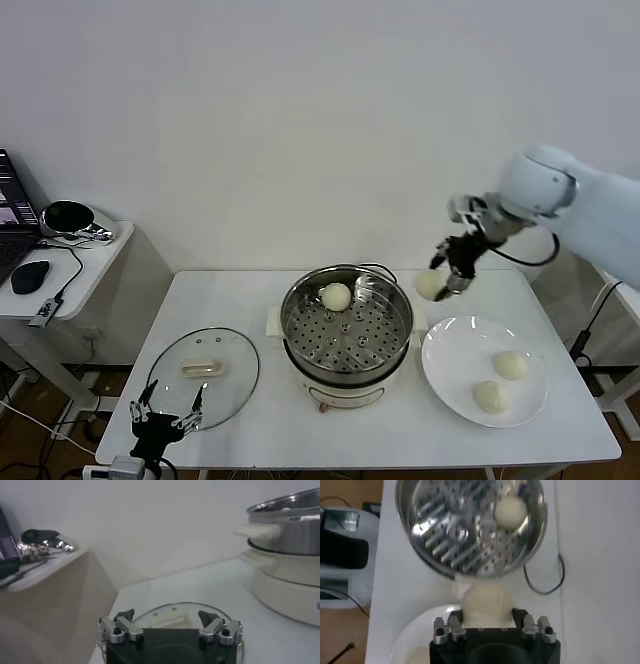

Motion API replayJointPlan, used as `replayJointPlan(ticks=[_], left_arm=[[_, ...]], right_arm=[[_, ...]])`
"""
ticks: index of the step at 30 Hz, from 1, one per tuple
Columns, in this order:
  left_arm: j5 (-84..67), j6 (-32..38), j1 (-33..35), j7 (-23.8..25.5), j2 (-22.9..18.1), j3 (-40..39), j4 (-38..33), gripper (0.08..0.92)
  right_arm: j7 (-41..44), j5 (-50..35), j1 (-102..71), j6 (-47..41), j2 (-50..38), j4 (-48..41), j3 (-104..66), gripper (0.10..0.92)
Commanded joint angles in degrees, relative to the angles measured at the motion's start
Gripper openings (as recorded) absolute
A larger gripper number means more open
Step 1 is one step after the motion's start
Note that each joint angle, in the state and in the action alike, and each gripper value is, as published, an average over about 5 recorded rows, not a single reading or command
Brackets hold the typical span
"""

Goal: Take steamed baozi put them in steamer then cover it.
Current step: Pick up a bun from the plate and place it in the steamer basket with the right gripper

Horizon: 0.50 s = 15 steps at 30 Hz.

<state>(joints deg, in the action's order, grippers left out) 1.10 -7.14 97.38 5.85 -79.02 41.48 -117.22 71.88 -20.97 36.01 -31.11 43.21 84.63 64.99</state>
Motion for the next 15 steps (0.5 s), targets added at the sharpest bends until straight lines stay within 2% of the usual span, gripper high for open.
replayJointPlan(ticks=[1,6,15], left_arm=[[-0.17,-0.47,-0.01,0.06,-0.06,0.42,-1.22,0.823],[-0.15,-0.66,0.13,0.14,-0.54,0.11,-1.93,0.823],[-0.57,-0.62,-0.11,0.11,-1.30,-0.07,-2.41,0.823]], right_arm=[[0.14,-6.70,2.42,-4.29,14.49,-4.68,4.04,0.611],[-0.68,-7.09,0.94,-4.98,21.07,-7.77,6.07,0.611],[-2.77,-4.59,-3.54,-5.52,27.38,-12.77,6.77,0.611]])
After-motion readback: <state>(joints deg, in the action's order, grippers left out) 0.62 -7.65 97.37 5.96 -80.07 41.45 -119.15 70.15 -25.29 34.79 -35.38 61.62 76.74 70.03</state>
